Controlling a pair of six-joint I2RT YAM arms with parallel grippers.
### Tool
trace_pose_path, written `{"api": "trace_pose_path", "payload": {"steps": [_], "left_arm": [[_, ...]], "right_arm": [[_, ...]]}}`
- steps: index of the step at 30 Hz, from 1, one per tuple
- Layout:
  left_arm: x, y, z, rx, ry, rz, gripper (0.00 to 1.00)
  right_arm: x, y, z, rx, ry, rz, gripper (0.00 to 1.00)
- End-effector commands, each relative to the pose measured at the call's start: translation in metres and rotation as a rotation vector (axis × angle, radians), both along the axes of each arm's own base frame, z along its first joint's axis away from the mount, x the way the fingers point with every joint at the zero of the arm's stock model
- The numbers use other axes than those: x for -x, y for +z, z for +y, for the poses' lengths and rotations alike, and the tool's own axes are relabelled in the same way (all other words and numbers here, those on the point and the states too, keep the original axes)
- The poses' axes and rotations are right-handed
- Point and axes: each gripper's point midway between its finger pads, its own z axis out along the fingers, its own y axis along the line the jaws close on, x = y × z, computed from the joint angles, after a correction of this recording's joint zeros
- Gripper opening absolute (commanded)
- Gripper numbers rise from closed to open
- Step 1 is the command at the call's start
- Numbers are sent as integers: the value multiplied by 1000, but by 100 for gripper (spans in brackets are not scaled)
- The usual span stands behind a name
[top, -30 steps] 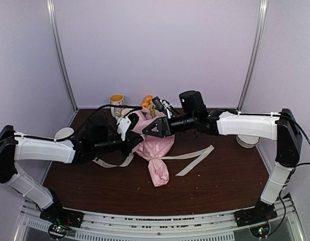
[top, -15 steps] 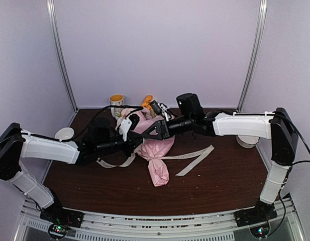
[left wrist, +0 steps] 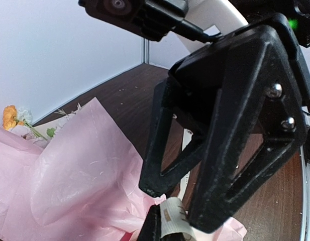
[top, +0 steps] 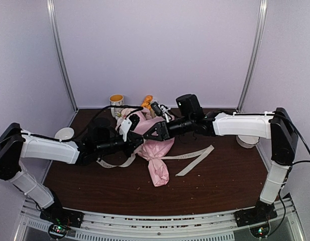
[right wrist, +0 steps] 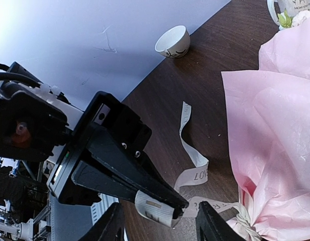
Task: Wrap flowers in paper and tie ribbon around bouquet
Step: Cross the half-tied ribbon over the folded bouquet.
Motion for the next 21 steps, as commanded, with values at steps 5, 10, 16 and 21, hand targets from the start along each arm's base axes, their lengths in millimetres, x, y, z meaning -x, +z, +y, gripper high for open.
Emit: {"api": "trace_pose_path", "payload": {"steps": [5, 10, 16, 21], "left_arm": [[1, 5, -2, 33, -15, -1, 0], [-1, 3, -3, 25, -13, 0, 0], [-1, -1, 1, 2, -1, -5, 0], [11, -14, 10, -96, -39, -25, 43]], "right_arm": [[-3, -2, 2, -13, 4, -1, 22], [2, 8, 6, -67, 33, 17, 3], [4, 6, 4, -61, 45, 21, 0], [2, 16, 2, -82, 28, 7, 0]]}}
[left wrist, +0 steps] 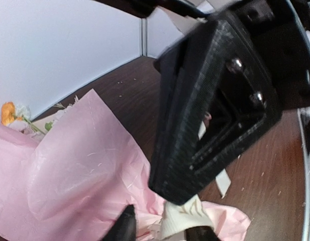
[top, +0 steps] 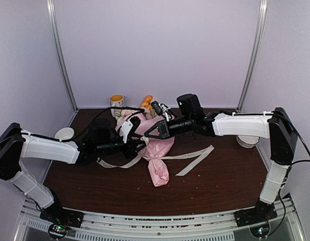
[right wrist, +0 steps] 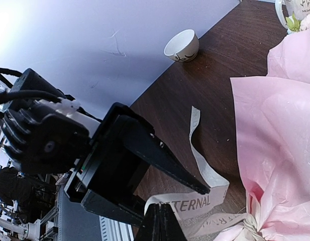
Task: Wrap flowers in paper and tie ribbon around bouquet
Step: Cross the half-tied ribbon over the folded bouquet.
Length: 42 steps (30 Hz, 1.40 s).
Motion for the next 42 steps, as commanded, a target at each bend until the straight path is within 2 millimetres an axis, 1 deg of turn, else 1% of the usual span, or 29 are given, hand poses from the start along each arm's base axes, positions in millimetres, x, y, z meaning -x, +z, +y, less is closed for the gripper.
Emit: {"api": "trace_pose_path", "payload": {"steps": [1, 3, 4, 5, 6, 8, 11, 14, 17, 18, 19, 20, 22, 23, 24, 26, 27, 28, 29, 30, 31, 32, 34, 35, 37, 39, 41, 42], "left_arm": [[13, -11, 12, -82, -41, -33, 54], [23, -15, 14, -101, -85, -45, 75], [26, -15, 13, -106, -105, -48, 84], [28, -16, 12, -110, -118, -45, 89], [27, -16, 10, -113, -118, -42, 94], [17, -15, 10, -112, -65, -44, 94], [1, -9, 8, -112, -2, -62, 84], [-4, -1, -2, -87, -14, -57, 70], [-1, 3, -12, -60, -50, -50, 68], [1, 3, -14, -51, -62, -43, 66], [2, 3, -16, -45, -71, -37, 59], [3, 4, -17, -39, -78, -32, 46], [3, 4, -17, -39, -74, -27, 11], [3, 3, -16, -42, -70, -25, 0], [3, 3, -15, -44, -66, -24, 0], [5, 3, -14, -37, -74, -32, 0], [6, 3, -13, -34, -73, -32, 0], [6, 3, -13, -29, -70, -34, 0], [6, 3, -12, -26, -66, -34, 0], [5, 2, -12, -27, -64, -34, 0], [6, 1, -12, -28, -65, -32, 0], [6, 1, -12, -29, -67, -31, 0], [7, 0, -14, -33, -79, -30, 0], [7, -1, -15, -36, -83, -30, 0], [8, -3, -16, -45, -88, -31, 0], [8, -5, -17, -51, -90, -25, 0], [8, -4, -17, -49, -88, -24, 0], [8, -4, -16, -49, -87, -24, 0]], "right_arm": [[1, 11, -1, -41, 8, -14, 0], [2, 10, 0, -46, 15, -4, 0], [3, 9, 0, -46, 17, -1, 0], [2, 10, 1, -50, 15, -1, 0], [3, 10, 1, -53, 12, 2, 0], [2, 11, 0, -61, 5, 4, 0], [1, 14, 0, -70, -1, -2, 0], [0, 12, 0, -61, -6, -2, 0], [0, 7, -2, -44, -14, -1, 0], [-1, 7, -2, -40, -18, 0, 0], [-1, 6, -3, -37, -22, -1, 0], [-1, 6, -3, -33, -24, -2, 0], [-3, 3, -5, -20, -38, -5, 0], [-4, 2, -7, -10, -50, -4, 0], [-6, 1, -8, 3, -63, -7, 0], [-17, -7, -19, 61, -134, -6, 0], [-25, -13, -29, 108, -187, -4, 2], [-37, -21, -44, 176, -271, -2, 6], [-52, -32, -67, 259, -381, -1, 9], [-64, -45, -93, 352, -496, 11, 12], [-75, -58, -125, 441, -617, 35, 16], [-82, -72, -156, 520, -723, 67, 21], [-85, -96, -216, 658, -891, 125, 32], [-83, -109, -241, 714, -942, 148, 38], [-78, -123, -273, 805, -1010, 156, 51], [-73, -135, -296, 898, -1054, 158, 60], [-71, -145, -305, 965, -1062, 171, 62], [-71, -150, -305, 979, -1053, 180, 63]]}}
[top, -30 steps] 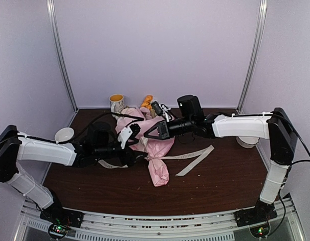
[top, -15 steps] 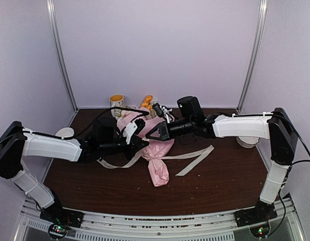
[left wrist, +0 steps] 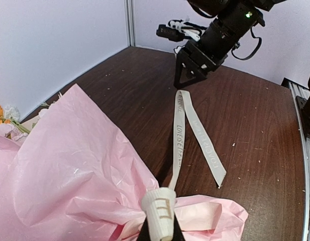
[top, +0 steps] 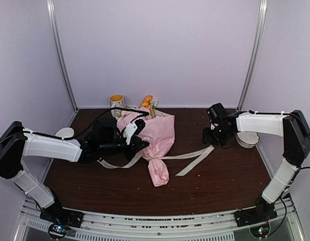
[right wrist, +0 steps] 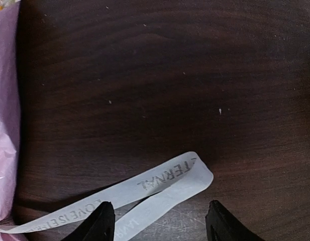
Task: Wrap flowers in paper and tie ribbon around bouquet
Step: Cross the half-tied ribbon over the folded bouquet.
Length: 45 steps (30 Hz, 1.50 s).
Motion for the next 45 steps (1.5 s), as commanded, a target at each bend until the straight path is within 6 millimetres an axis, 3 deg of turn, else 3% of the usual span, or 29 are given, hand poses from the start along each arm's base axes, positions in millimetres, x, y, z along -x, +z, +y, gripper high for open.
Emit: {"api": "trace_pose_path", "payload": {"steps": [1, 5, 12, 24, 27, 32, 35, 37, 40, 41, 44, 45], "left_arm": [[1, 8, -6, 28, -17, -27, 0], [0, 7, -5, 16, -14, -24, 0], [2, 9, -3, 13, -17, -31, 0], [4, 8, -2, 9, -22, -26, 0], [5, 7, -1, 4, -22, -27, 0], [5, 8, -1, 6, -24, -28, 0], [6, 8, -1, 6, -25, -29, 0], [6, 7, -1, 5, -25, -28, 0], [7, 5, -2, 1, -26, -28, 0], [10, 6, -3, -2, -28, -39, 0], [21, 6, -4, 3, -36, -72, 0], [25, 6, -4, 17, -39, -78, 0]], "right_arm": [[13, -24, -27, 186, -50, 87, 63], [8, -42, -13, 137, -30, 131, 64], [16, -65, -23, 161, -48, 185, 61], [3, -70, -19, 18, -44, 190, 0], [-2, -64, -20, -34, -51, 162, 0], [-15, -37, -10, -87, -11, 89, 0], [-23, -12, 4, -120, 27, 38, 0], [-27, 20, 33, -173, 103, -22, 0], [-25, 88, 103, -278, 279, -120, 0], [-19, 120, 132, -309, 353, -165, 0], [11, 208, 214, -381, 545, -299, 0], [22, 228, 237, -410, 587, -328, 0]]}}
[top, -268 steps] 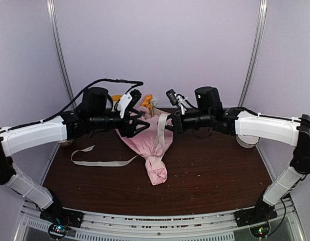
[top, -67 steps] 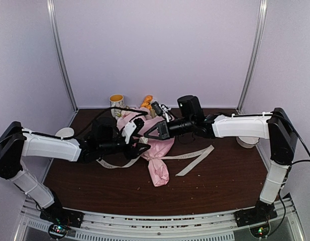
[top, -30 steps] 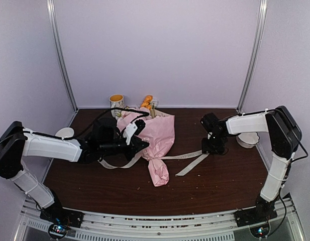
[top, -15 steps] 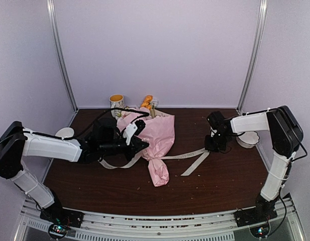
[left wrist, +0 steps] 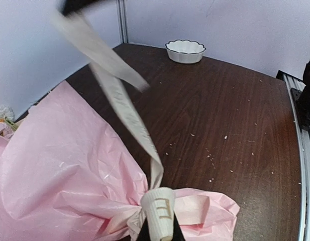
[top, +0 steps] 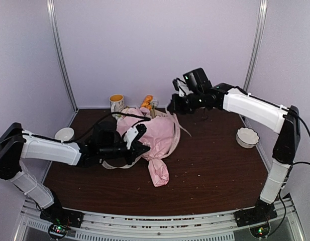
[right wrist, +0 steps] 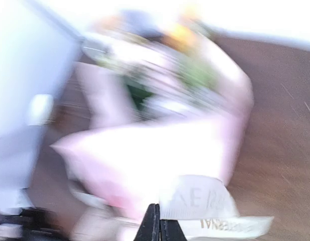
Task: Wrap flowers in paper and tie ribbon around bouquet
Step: Cross the half-tied ribbon over the folded bouquet.
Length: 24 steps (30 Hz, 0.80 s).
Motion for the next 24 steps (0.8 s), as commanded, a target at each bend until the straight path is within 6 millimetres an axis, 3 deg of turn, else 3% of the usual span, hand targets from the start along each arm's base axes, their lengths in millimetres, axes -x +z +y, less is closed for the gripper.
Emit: {"api": "trace_pose_path", "payload": {"steps": [1, 4, 7, 9, 11, 15, 19, 24], "left_arm": [[18, 12, -2, 54, -25, -68, 0], [24, 11, 0, 74, -32, -72, 0], [27, 11, 1, 82, -36, -74, 0], [31, 13, 1, 98, -50, -78, 0], [35, 14, 1, 107, -60, -79, 0], [41, 13, 1, 121, -82, -80, 0], [41, 8, 4, 130, -64, -62, 0], [42, 15, 4, 185, -61, -49, 0]], "right_arm": [[60, 127, 118, -183, 279, -196, 0], [93, 146, 175, -223, 380, -209, 0], [112, 133, 213, -232, 434, -161, 0], [114, 123, 225, -247, 431, -124, 0], [112, 109, 227, -236, 410, -95, 0], [107, 98, 223, -215, 394, -78, 14], [101, 107, 216, -221, 390, -94, 40], [92, 122, 193, -201, 405, -132, 54]]}}
